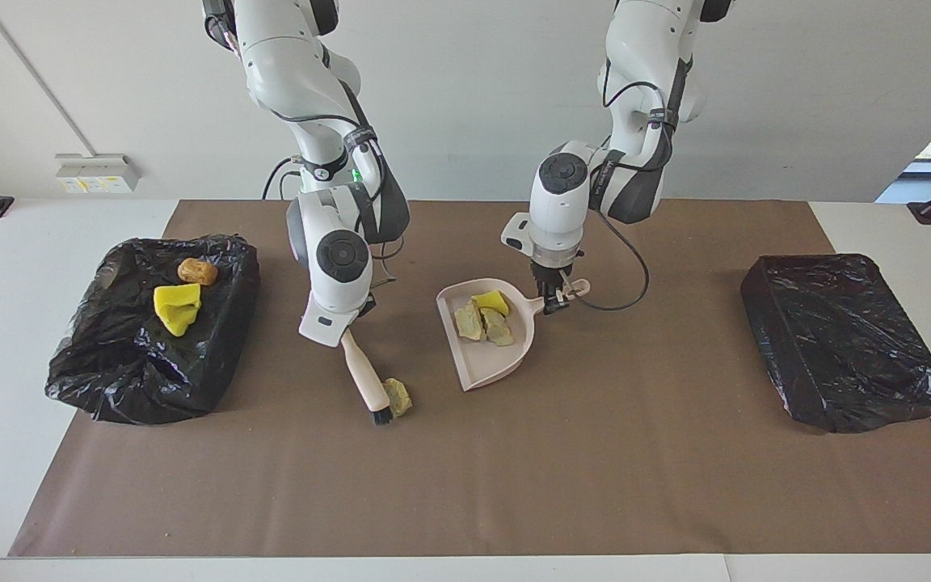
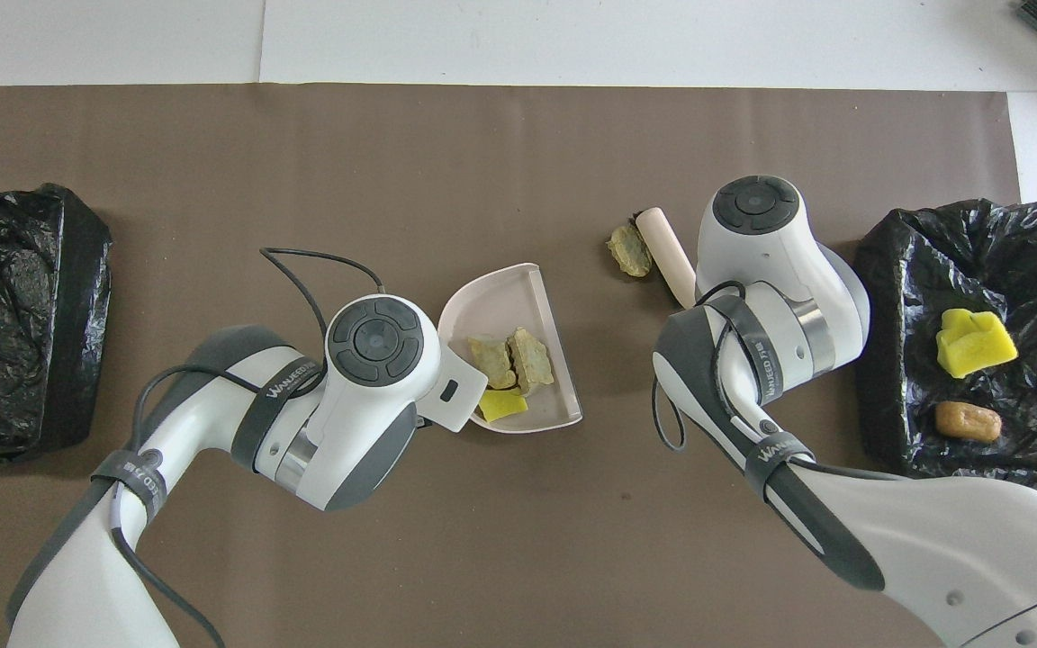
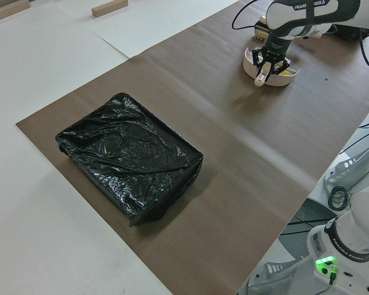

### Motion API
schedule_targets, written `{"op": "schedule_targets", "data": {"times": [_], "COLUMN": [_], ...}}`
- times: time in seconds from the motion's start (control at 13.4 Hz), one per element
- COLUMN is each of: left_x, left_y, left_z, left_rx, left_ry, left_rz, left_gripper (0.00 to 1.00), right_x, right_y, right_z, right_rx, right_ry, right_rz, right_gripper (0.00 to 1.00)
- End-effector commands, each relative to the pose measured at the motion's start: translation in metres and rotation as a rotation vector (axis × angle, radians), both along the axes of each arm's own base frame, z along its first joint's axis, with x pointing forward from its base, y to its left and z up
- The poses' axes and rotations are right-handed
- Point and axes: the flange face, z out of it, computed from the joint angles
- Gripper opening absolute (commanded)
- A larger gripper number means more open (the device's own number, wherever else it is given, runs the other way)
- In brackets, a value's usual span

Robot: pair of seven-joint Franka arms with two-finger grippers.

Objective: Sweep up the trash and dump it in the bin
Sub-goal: 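Sweep the remaining tan piece into the dustpan with the right gripper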

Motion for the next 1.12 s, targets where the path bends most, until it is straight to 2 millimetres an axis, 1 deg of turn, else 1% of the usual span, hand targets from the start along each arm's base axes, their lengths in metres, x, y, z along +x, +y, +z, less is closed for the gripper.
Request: {"op": "schedule_targets", "data": {"times": [0.0, 0.22, 0.3, 0.45, 0.52, 0.6, 0.67, 0.75, 0.82, 0.9, 0.97, 1.05], "left_x": [-0.006, -0.006, -0.006, -0.006, -0.006, -0.006, -0.005, -0.001, 0.001, 0.002, 0.003, 0.004], "left_y": [0.010, 0.011, 0.011, 0.011, 0.011, 0.011, 0.013, 0.019, 0.021, 0.022, 0.022, 0.021], "left_z": [0.001, 0.001, 0.001, 0.001, 0.001, 0.001, 0.000, 0.000, 0.001, 0.001, 0.002, 0.003], "left_rx": [0.006, 0.005, 0.005, 0.005, 0.005, 0.005, 0.006, 0.006, 0.006, 0.007, 0.006, 0.003], "left_ry": [-0.008, -0.009, -0.009, -0.009, -0.009, -0.009, -0.007, -0.007, -0.008, -0.007, -0.010, -0.012], "left_rz": [0.015, 0.015, 0.015, 0.015, 0.017, 0.017, 0.012, 0.021, 0.023, 0.022, 0.022, 0.023], "left_gripper": [0.00, 0.00, 0.00, 0.00, 0.00, 0.00, 0.00, 0.00, 0.00, 0.00, 0.00, 0.00], "right_x": [-0.017, -0.043, -0.055, -0.079, -0.089, -0.097, -0.106, -0.110, -0.111, -0.109, -0.100, -0.096], "right_y": [0.006, 0.022, 0.030, 0.058, 0.064, 0.070, 0.073, 0.076, 0.082, 0.083, 0.086, 0.084], "right_z": [-0.010, -0.013, -0.013, -0.009, -0.007, -0.006, -0.008, -0.009, -0.005, 0.004, 0.019, 0.028], "right_rx": [0.041, 0.226, 0.258, 0.268, 0.268, 0.287, 0.289, 0.271, 0.252, 0.216, 0.201, 0.188], "right_ry": [0.047, 0.154, 0.184, 0.244, 0.276, 0.299, 0.312, 0.315, 0.317, 0.298, 0.267, 0.270], "right_rz": [0.031, 0.039, 0.046, 0.076, 0.068, 0.019, -0.079, -0.139, -0.180, -0.264, -0.306, -0.307], "right_gripper": [0.00, 0.00, 0.00, 0.00, 0.00, 0.00, 0.00, 0.00, 0.00, 0.00, 0.00, 0.00]}}
